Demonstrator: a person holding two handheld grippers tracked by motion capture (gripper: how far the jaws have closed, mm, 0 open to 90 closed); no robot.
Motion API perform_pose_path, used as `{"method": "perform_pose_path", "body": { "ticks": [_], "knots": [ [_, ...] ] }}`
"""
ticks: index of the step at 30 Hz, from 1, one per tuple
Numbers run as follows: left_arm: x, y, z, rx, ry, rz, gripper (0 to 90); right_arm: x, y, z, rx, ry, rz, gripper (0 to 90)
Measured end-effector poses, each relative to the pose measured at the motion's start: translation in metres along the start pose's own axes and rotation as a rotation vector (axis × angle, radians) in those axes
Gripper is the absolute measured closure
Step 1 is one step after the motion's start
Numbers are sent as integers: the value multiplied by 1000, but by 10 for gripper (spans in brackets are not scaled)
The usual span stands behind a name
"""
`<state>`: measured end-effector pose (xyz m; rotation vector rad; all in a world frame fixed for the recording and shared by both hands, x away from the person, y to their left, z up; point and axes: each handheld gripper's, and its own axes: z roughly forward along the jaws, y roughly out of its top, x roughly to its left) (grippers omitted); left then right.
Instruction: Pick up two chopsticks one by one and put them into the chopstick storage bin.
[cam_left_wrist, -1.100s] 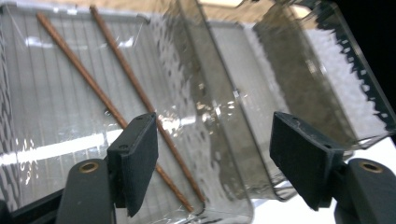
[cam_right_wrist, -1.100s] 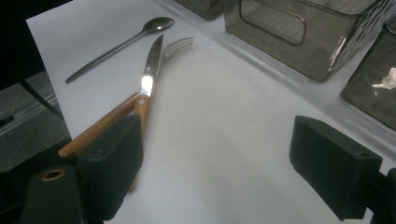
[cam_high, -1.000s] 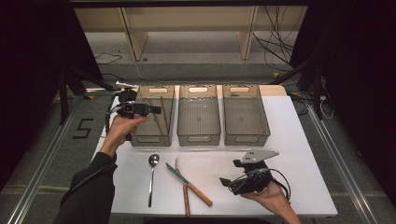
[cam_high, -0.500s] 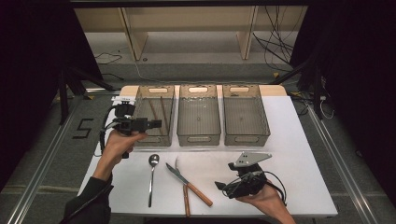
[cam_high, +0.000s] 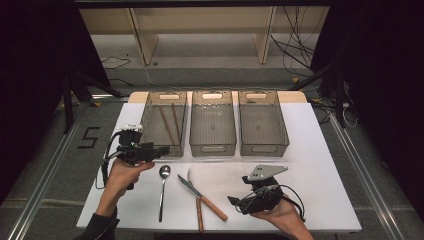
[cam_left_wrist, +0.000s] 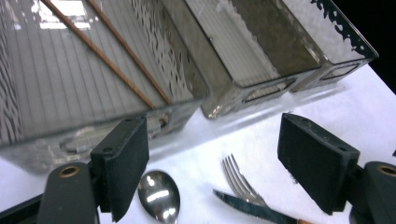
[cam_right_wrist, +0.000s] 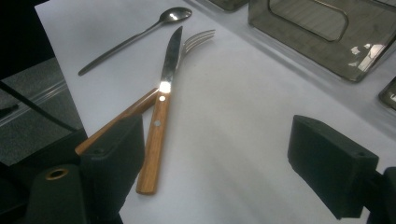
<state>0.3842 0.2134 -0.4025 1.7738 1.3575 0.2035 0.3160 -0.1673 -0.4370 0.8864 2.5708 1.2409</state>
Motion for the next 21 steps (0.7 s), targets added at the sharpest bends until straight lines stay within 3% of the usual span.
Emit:
{"method": "perform_pose_path", "body": {
  "ticks": [1, 3, 5, 8, 13, 17, 21],
  "knots": [
    [1, -5, 0, -2, -5, -10, 242, 0, 0, 0, -1, 1, 0, 197],
    [1, -10, 4, 38, 6, 3, 239, -1, -1, 0, -4, 1, 0, 196],
    [0, -15, 5, 37, 18, -4, 234, -1, -1, 1, -5, -2, 0, 196],
    [-1, -19, 6, 66, 54, 29, 234, -1, -1, -1, -7, 0, 0, 196],
    [-2, -28, 8, 99, 80, 28, 234, -2, -2, -2, -13, -4, 2, 196],
    [-2, -36, 10, 129, 123, 51, 234, -2, -2, -2, -16, -4, 4, 196],
    [-3, -41, 12, 152, 127, 55, 241, -3, -2, -2, -15, -3, 3, 196]
  ]
}}
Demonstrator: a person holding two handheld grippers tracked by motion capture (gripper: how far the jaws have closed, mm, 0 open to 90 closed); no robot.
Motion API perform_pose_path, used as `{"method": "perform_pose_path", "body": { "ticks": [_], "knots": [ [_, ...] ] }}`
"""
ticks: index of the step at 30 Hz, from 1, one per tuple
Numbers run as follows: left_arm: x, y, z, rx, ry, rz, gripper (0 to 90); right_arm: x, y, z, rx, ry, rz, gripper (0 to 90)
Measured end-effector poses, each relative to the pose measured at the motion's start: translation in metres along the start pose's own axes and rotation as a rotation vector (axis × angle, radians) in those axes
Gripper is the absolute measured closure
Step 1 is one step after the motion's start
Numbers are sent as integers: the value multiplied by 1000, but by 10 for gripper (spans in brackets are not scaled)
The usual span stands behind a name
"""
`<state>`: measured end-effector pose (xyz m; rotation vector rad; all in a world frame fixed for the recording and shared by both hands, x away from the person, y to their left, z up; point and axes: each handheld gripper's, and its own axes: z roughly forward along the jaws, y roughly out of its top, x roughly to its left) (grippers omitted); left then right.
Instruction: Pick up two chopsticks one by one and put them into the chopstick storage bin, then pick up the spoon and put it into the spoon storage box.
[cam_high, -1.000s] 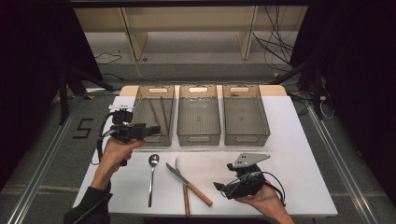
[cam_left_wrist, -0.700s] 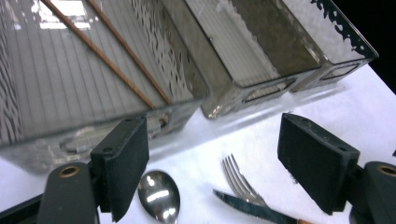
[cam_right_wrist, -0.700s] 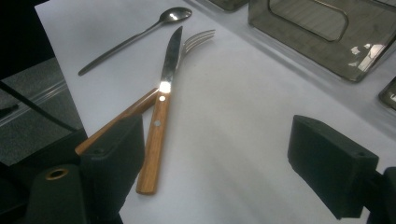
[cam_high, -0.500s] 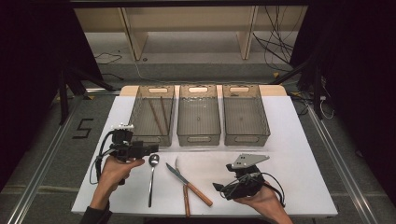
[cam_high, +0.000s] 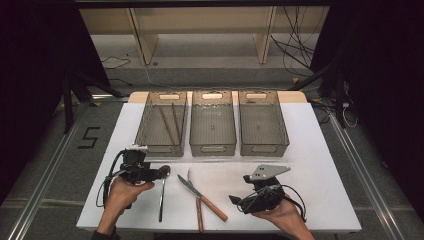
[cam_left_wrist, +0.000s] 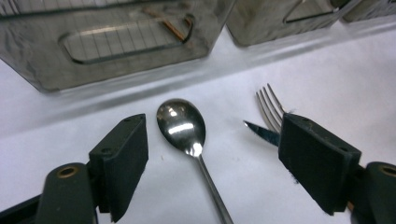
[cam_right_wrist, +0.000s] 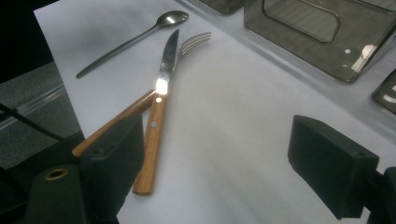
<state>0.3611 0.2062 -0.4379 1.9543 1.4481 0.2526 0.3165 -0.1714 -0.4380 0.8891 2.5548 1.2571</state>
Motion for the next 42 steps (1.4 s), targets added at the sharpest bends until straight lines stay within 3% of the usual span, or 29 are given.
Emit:
{"method": "perform_pose_path", "body": {
  "ticks": [22, 42],
  "knots": [
    [-21, -15, 1, 84, 95, 81, 222, -5, -4, -3, -12, -9, 16, 193],
    [-28, -25, 10, 148, 102, 105, 283, -7, -4, -3, -10, -7, 20, 193]
  ]
}}
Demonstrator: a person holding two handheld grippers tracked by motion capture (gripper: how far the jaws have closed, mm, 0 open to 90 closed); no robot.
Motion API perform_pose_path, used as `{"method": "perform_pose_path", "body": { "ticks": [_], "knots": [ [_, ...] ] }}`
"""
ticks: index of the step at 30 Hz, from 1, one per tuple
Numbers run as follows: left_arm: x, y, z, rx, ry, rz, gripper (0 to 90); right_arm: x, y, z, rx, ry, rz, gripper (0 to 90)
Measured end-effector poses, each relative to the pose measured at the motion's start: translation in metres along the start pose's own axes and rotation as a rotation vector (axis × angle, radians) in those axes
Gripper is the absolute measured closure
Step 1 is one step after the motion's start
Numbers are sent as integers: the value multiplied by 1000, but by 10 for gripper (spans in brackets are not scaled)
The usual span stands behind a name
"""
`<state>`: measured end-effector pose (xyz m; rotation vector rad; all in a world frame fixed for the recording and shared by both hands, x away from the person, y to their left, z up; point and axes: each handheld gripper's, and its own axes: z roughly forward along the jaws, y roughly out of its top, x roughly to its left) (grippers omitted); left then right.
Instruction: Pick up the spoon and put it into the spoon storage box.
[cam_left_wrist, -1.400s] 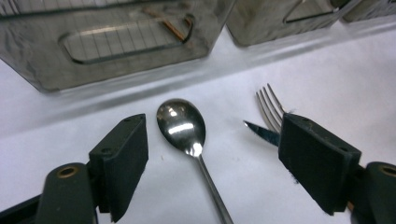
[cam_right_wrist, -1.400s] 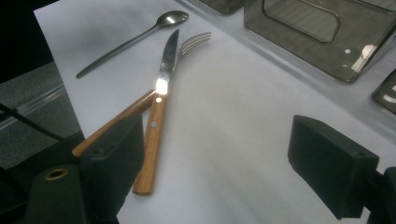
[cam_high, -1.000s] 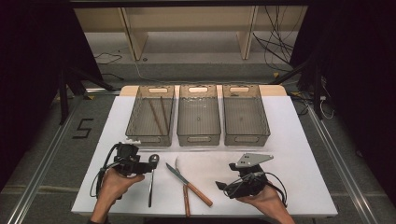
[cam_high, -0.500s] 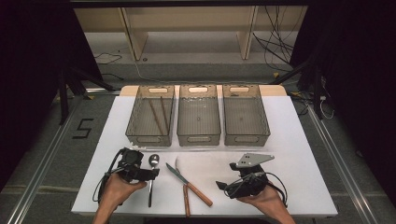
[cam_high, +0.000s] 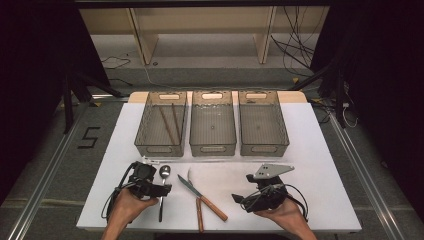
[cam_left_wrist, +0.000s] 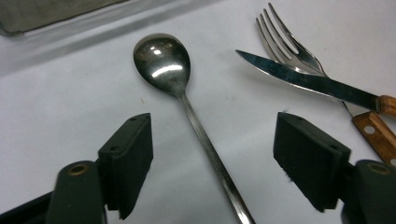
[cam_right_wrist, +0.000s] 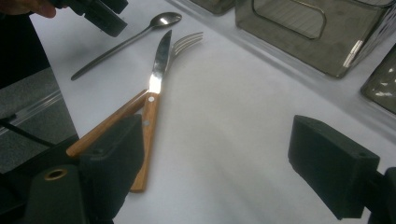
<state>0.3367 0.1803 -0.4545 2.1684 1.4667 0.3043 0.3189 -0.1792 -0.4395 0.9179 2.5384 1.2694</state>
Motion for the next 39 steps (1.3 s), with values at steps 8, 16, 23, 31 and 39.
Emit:
{"method": "perform_pose_path", "body": {
  "ticks": [8, 16, 23, 31, 39],
  "knots": [
    [-6, -2, 3, 34, -3, 22, 421, 1, 0, -1, -2, 0, -5, 193],
    [-7, -4, 9, 77, 12, 48, 503, 1, 0, -1, 1, -4, -7, 195],
    [-9, -7, 15, 108, 3, 58, 555, 3, 1, 1, 5, -3, -12, 195],
    [-11, -8, 20, 118, 40, 80, 630, 3, 1, 1, 5, -5, -11, 197],
    [-8, -8, 19, 120, 39, 87, 719, 4, 1, 0, 4, -8, -13, 197]
  ]
}}
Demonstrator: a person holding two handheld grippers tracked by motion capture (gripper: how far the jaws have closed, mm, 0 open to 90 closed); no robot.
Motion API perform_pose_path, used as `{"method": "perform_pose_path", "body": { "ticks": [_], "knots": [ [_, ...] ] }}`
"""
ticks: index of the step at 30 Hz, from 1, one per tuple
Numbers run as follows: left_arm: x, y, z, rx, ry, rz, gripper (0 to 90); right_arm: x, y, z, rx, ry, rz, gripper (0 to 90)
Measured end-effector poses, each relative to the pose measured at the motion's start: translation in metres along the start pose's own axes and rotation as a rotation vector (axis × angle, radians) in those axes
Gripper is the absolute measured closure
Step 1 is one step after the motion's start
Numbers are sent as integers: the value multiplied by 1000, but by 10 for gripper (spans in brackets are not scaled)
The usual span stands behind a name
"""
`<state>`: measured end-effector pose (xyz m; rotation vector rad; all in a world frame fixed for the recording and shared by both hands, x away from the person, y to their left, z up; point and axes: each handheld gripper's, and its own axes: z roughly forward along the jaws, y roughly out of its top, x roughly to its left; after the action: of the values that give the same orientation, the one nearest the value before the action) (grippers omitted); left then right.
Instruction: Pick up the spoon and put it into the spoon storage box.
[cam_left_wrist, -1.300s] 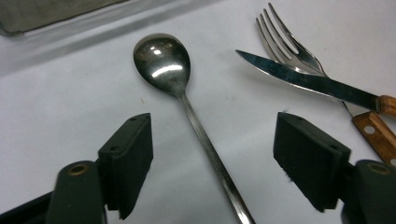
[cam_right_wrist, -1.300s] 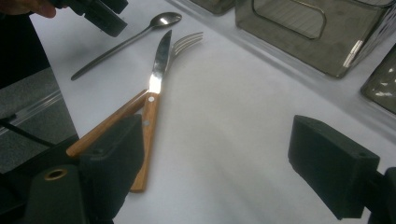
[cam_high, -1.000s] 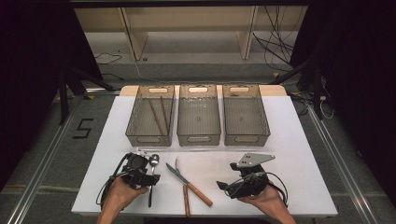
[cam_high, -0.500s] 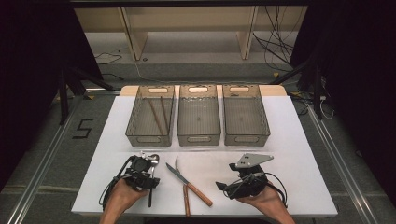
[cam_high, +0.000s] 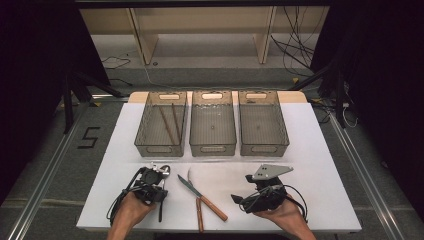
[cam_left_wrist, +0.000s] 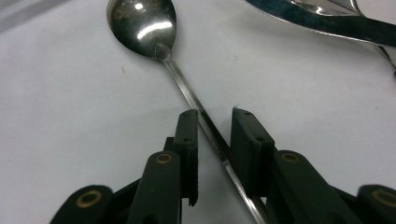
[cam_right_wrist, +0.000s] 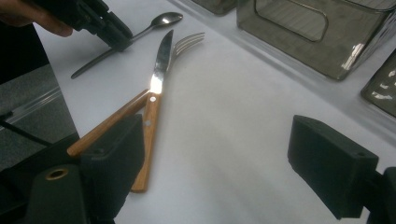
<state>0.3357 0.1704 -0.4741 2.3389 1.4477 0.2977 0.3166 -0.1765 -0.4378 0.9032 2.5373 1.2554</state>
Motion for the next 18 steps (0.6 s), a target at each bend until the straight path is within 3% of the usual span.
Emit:
{"method": "perform_pose_path", "body": {
  "ticks": [13, 18],
  "knots": [
    [16, -3, -8, 3, -45, -35, 803, 0, 0, 0, -1, 0, 0, 199],
    [18, -3, -9, 6, -40, -44, 816, 0, 0, -1, -2, -1, 0, 200]
  ]
}}
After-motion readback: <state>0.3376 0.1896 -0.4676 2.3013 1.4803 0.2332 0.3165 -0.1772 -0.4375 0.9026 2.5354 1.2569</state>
